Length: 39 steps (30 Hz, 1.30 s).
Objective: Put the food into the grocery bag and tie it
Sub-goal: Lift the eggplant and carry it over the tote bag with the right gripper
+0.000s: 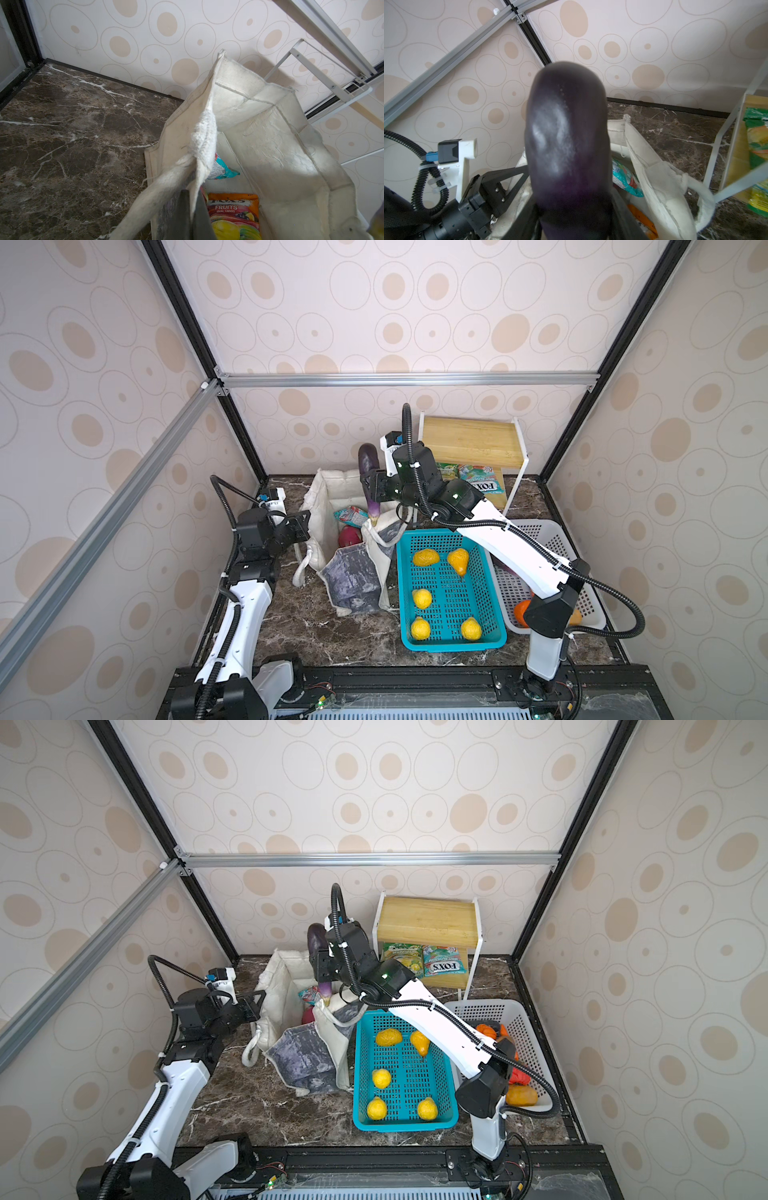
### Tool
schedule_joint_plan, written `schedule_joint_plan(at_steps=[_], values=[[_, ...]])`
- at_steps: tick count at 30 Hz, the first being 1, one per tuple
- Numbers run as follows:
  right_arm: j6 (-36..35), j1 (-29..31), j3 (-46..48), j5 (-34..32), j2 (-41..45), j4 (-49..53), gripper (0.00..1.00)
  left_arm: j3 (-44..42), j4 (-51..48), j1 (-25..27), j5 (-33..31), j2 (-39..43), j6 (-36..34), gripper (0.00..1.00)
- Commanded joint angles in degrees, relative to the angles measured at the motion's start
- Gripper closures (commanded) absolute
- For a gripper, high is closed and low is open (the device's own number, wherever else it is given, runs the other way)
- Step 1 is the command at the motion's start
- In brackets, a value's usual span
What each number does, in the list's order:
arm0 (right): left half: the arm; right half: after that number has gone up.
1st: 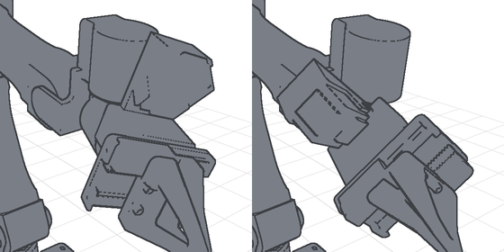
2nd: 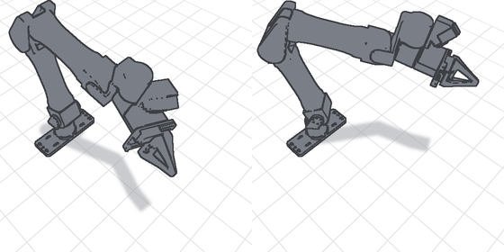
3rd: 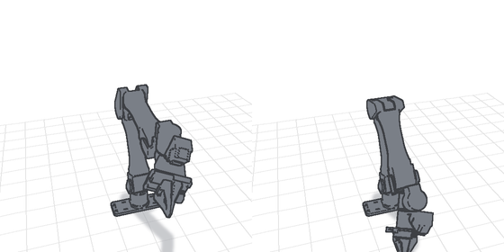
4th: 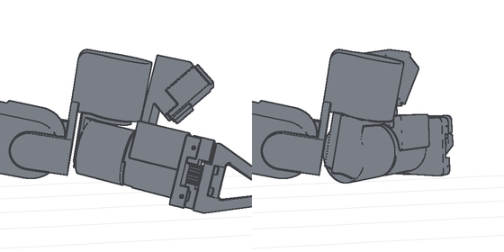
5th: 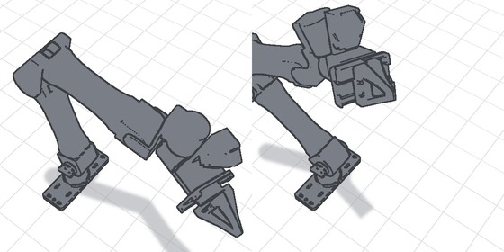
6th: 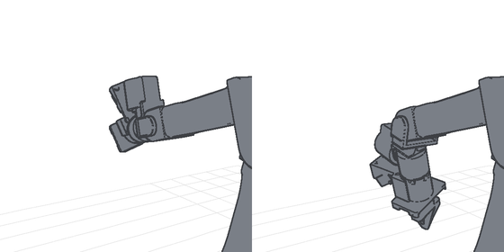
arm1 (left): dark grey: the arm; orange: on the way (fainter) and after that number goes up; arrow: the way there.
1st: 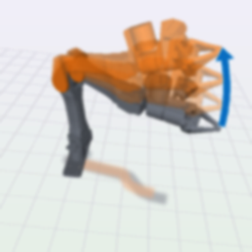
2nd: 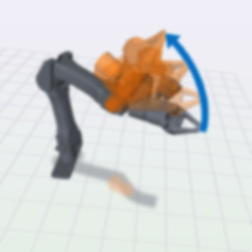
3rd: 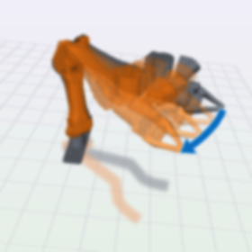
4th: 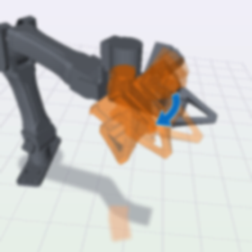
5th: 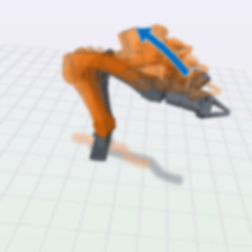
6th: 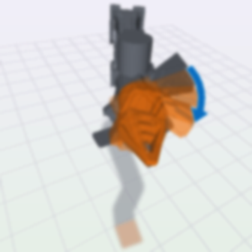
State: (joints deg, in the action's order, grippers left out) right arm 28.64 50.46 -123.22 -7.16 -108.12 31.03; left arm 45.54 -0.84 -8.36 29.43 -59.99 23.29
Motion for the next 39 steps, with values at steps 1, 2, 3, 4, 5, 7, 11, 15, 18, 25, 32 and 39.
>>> schedule_joint_plan(at_steps=[1,2,3,4,5,7,11,15,18,25,32,39], values=[[0.8,0.5,-5.6,2.3,0.1,-1.2,0.65,0.3,2.2,-0.3,1.0,1.0,0.1,1.0],[0.8,0.5,-6.7,2.3,0.0,-1.2,0.65,0.2,2.2,-0.3,1.0,1.0,0.2,1.0],[0.8,0.5,-7.2,2.4,0.0,-1.4,0.65,0.2,2.2,-0.3,0.9,1.0,0.1,1.0],[1.0,0.5,-7.1,2.5,0.0,-1.9,0.65,0.3,2.1,-0.3,1.0,0.9,0.1,1.0],[1.1,0.5,-6.8,2.6,-0.1,-2.7,0.65,0.3,2.1,-0.3,0.9,0.8,0.1,1.0],[1.7,0.6,-7.6,2.4,-1.3,-1.8,0.65,0.3,2.2,-0.3,1.0,0.8,0.1,1.0],[2.9,1.2,-5.2,3.3,-2.3,-2.8,0.64,0.2,2.2,-0.3,0.9,0.9,0.1,1.0],[5.5,1.2,-4.7,2.9,-7.5,-0.7,0.65,0.2,2.2,-0.3,0.9,0.8,0.1,1.0],[5.4,1.6,-11.6,3.2,-14.1,6.3,0.64,0.1,2.2,-0.3,1.0,0.8,0.2,1.0],[4.4,3.0,-15.2,1.6,-22.3,14.0,0.63,0.2,2.4,-0.3,1.2,1.0,0.3,1.0],[4.6,2.9,-14.5,-0.4,-27.1,16.9,0.59,0.1,2.5,-0.3,1.1,1.2,0.4,1.0],[4.7,3.2,-14.8,-0.6,-26.4,17.6,0.35,0.0,2.5,-0.3,1.1,1.3,0.4,1.0]])
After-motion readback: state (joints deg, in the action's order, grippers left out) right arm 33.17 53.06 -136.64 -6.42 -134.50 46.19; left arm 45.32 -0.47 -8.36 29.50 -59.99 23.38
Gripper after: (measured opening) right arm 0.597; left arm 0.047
